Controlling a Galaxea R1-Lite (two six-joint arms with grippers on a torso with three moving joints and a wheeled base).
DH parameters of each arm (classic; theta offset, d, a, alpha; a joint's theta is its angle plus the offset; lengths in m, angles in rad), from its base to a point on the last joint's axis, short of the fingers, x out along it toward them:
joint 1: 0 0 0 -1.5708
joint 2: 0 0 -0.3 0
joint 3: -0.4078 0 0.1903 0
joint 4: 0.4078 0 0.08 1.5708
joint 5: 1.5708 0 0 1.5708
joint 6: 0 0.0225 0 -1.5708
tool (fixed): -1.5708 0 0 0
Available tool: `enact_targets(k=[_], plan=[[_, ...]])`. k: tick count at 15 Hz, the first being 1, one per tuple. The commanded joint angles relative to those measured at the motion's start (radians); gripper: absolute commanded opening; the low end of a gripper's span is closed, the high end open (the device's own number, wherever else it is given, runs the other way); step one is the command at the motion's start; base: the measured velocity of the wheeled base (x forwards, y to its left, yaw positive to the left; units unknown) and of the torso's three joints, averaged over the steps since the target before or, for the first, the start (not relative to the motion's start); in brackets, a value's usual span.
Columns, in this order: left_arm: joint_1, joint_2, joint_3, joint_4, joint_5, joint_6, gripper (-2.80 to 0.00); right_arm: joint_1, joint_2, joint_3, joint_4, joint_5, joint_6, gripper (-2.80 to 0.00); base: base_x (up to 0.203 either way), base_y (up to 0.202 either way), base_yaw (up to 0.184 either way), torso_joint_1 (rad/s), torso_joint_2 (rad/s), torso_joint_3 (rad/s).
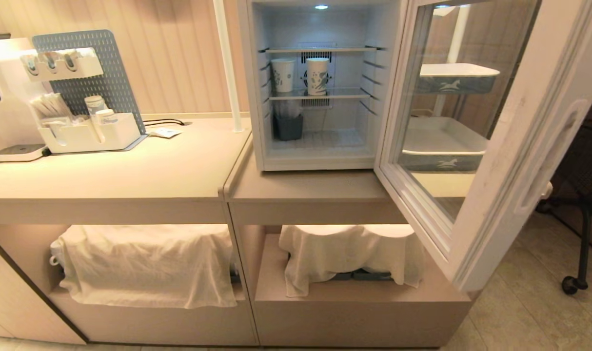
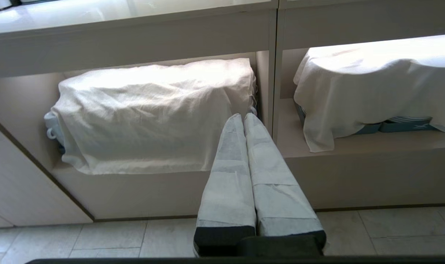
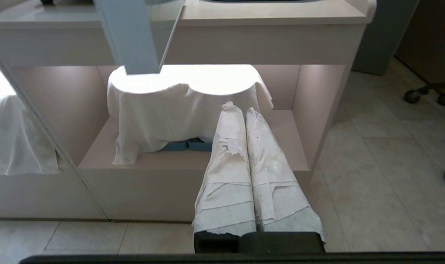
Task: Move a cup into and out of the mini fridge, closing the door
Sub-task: Take the paper cup out of the freezer
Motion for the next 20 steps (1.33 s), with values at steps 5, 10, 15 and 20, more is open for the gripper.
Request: enact_targets(k=[5, 10, 15, 20], plan=[[0.000, 0.002, 0.000, 0.002, 0.002, -0.004, -2.80, 0.000, 0.001, 0.001, -0.001, 0.000, 0.003, -2.80, -0.055, 0.000, -0.001, 0.001, 0.00, 0.002], [0.000, 0.002, 0.000, -0.001, -0.002, -0.012, -2.80, 0.000, 0.001, 0.002, 0.002, 0.000, -0.001, -2.80, 0.000, 0.000, 0.000, 0.000, 0.00, 0.000], [0.000, 0.002, 0.000, 0.001, -0.003, -0.012, -2.80, 0.000, 0.001, 0.002, 0.002, 0.000, 0.000, -2.80, 0.001, 0.155, 0.004, 0.001, 0.00, 0.002], [0.000, 0.002, 0.000, 0.001, -0.002, -0.010, -2.80, 0.000, 0.001, 0.002, 0.002, 0.000, 0.000, -2.80, 0.000, 0.192, 0.000, 0.001, 0.01, 0.003]])
